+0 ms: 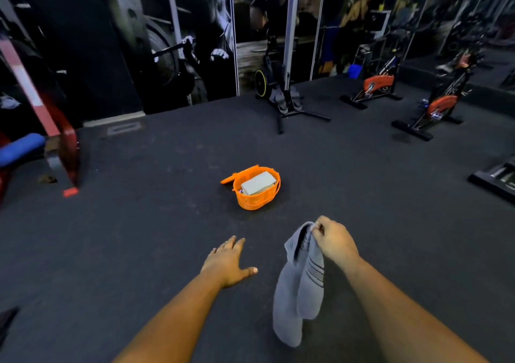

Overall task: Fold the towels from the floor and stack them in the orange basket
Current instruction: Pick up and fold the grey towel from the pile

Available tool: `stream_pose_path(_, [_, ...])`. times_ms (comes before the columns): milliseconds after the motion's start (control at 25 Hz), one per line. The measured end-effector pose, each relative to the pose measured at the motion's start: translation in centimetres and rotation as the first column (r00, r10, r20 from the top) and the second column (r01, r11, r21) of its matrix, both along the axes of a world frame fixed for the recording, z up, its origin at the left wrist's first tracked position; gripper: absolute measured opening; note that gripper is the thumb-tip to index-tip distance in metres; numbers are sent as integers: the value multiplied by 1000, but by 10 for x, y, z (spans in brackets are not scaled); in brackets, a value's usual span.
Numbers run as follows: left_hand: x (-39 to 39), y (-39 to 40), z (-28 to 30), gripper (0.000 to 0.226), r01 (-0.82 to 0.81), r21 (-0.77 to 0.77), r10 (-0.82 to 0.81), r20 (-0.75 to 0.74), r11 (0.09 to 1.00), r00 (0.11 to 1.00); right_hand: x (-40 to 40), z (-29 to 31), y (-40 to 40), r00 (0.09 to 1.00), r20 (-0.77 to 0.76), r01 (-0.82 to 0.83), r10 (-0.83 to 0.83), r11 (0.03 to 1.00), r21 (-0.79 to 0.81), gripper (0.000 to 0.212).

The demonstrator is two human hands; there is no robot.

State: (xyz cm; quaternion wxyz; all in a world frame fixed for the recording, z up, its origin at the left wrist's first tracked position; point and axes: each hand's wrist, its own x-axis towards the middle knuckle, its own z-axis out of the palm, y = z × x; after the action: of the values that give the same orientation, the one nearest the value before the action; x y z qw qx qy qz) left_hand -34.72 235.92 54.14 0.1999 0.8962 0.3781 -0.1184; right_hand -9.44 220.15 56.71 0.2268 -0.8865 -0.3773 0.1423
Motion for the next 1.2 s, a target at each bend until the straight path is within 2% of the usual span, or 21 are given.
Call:
stream_pose_path(320, [159,126,1,102,-86,-4,87,18,996,996,162,13,169,991,-2,-137,137,990,-18,17])
stream_pose_path(400, [198,169,-6,101,-84,5,84,51,996,995,196,6,213,985,-48,-168,169,986,16,17])
stream_pose_path(520, [266,237,-5,98,9,-48,2,226,999,974,237,0,276,914,-176,-351,366,930,110,13])
stream_pose_path(600, [313,273,8,95,107,-150,-49,345,983,937,260,6,315,838,-190,-479,511,857,189,12])
stream_pose_path(680, [350,306,23,74,154,-219,-58,392,963,918,281,20,348,806,-187,-517,561,823,236,10])
stream_pose_path(720, [369,323,28,50,153,-233,-49,397,960,916,295,26,365,805,-184,-518,563,820,242,8])
stream_pose_path(800, [396,358,29,6,85,-240,21,410,967,912,327,31,392,809,-177,-520,560,824,226,6])
stream_pose_path(880, [418,390,29,12,-15,-272,150,481,962,864,363,31,416,815,-124,-545,567,821,170,14])
stream_pose_path(1000, [440,422,42,15,-157,-272,293,590,949,752,419,22,444,768,18,-640,640,768,-21,46])
stream_pose_path(1080, [450,446,46,12,-353,-210,405,609,912,682,462,12,456,723,83,-672,686,726,-144,50])
stream_pose_path(1200, [444,476,43,6,-626,-82,552,571,775,608,535,2,469,779,156,-575,607,791,-208,44])
